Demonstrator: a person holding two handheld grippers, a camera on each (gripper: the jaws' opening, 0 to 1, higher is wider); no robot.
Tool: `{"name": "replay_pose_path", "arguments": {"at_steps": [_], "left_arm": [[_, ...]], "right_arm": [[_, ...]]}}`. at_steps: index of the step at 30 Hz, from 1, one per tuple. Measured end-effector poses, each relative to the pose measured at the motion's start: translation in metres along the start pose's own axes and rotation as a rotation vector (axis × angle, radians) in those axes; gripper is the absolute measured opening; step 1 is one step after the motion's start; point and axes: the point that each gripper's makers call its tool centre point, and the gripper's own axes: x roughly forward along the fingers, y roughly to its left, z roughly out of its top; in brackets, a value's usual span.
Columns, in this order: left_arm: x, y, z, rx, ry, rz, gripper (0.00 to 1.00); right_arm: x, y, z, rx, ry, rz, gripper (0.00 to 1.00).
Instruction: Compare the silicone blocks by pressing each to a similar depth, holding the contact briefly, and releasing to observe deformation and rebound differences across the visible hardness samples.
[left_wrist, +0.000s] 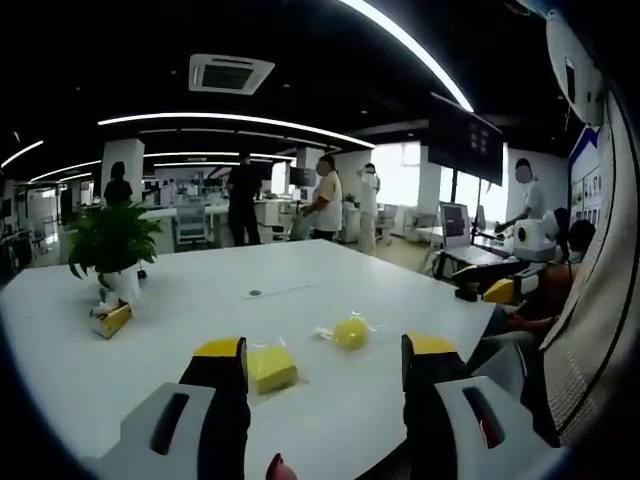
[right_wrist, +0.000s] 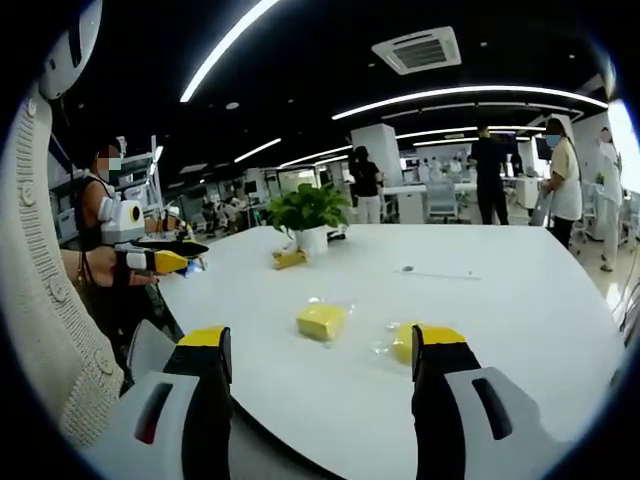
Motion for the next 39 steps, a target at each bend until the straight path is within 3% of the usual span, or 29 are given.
{"name": "replay_pose_path", "arguments": {"at_steps": [26,39], "left_arm": [[-0.001,0.005,-0.008,-0.033,-0.005,0.022,0.61],[-0.009,0.011,-0.006,-0.048,-0.036,0.048,0.61]], "right_arm": [[0.002,0.001,-0.014,-0.003,0.042,-0.015,0.66],[0.007,0.005,-0.008,-0.032,0.041,-0.003,0.66]]}}
